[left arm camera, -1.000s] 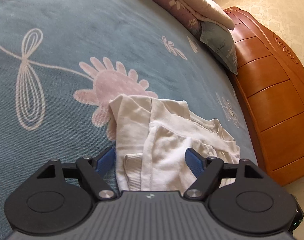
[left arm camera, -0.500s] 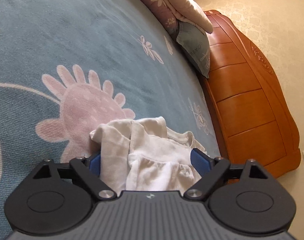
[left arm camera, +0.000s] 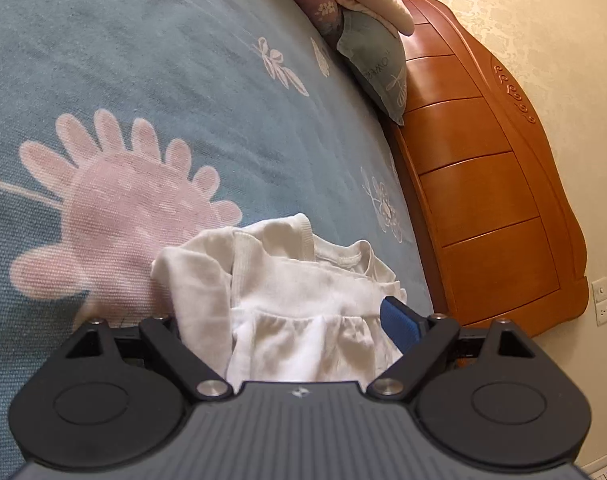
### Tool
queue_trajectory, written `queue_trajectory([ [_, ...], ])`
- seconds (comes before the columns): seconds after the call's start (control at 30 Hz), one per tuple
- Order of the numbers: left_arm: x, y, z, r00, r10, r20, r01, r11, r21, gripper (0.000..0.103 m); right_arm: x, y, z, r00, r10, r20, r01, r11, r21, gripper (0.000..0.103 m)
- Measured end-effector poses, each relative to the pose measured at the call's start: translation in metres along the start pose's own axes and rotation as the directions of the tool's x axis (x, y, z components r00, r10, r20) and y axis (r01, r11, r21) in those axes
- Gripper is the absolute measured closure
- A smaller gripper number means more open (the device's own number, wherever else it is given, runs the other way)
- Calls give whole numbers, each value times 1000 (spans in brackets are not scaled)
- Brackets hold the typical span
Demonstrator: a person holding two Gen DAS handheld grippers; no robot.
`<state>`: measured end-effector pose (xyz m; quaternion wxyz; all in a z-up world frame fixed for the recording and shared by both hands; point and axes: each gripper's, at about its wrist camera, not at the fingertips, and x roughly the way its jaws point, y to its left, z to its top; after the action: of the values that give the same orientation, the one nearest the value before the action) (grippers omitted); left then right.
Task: Fold clothes
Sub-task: 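Lower the left tool onto the bundle edge and close it on the cloth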
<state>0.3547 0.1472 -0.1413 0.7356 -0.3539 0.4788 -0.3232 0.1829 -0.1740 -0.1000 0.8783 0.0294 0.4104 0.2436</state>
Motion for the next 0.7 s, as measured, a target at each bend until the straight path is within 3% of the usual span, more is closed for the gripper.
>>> queue_trajectory([
  [0.2, -17, 2, -27, 998, -12, -61, 13, 1000, 23, 20, -2, -2, 0, 1000, 9, -1, -9, 1000, -1, 0],
  [0.43, 10, -5, 1, 995, -10, -104, 12, 1000, 16, 21, -2, 0, -2, 1000, 2, 11, -2, 1000, 4, 0],
  [0.47, 10, -6, 1, 994, 3, -112, 1, 999, 35, 25, -2, -1, -3, 1000, 3, 14, -3, 1000, 7, 0],
  [0.53, 5, -5, -3, 993, 54, -107, -47, 997, 68, 46, -3, -1, -4, 1000, 8, 19, -8, 1000, 10, 0],
  [0.6, 1, -1, -6, 991, 94, -100, -88, 994, 67, 74, -3, -2, -4, 1000, 12, 24, -12, 1000, 10, 0],
  [0.67, 0, 1, -9, 985, 145, -89, -137, 987, 85, 87, -2, -1, -5, 1000, 5, 28, -6, 1000, 4, 0],
  [0.7, 0, 2, -9, 985, 149, -85, -141, 986, 90, 87, -1, 2, -5, 1000, -7, 23, 8, 1000, -14, 0],
])
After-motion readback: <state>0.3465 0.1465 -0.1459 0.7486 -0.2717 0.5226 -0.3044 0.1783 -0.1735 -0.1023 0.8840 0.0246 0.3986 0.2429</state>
